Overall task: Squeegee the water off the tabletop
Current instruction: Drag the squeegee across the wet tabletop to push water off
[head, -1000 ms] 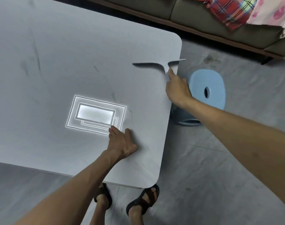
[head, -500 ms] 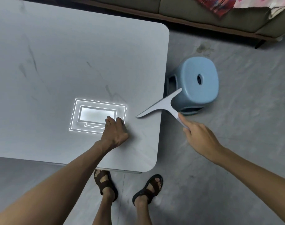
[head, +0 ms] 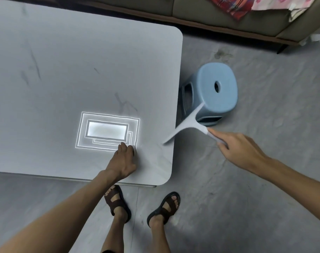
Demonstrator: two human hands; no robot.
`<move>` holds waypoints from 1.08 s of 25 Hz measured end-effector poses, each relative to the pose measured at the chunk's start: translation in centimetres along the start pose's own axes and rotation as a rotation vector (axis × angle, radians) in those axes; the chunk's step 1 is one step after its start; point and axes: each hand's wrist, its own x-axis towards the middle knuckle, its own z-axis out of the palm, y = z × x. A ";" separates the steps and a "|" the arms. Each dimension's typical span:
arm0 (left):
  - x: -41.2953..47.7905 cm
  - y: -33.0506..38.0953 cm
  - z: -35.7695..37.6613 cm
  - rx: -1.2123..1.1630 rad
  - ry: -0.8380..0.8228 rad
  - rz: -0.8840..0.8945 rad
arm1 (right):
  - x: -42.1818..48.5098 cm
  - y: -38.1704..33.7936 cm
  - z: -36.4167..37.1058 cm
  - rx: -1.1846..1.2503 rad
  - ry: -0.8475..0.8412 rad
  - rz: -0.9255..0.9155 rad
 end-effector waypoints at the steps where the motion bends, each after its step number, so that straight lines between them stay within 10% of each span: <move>1: -0.1 -0.1 -0.1 -0.034 0.044 0.007 | 1.4 -1.2 -0.6 0.020 0.018 -0.021; 6: -0.4 -1.9 -0.4 -0.214 0.286 -0.132 | 9.0 -8.6 -0.1 0.148 0.021 -0.038; 27: -4.4 -0.3 1.7 -0.132 0.122 -0.183 | -3.1 -2.7 0.9 -0.243 -0.216 -0.327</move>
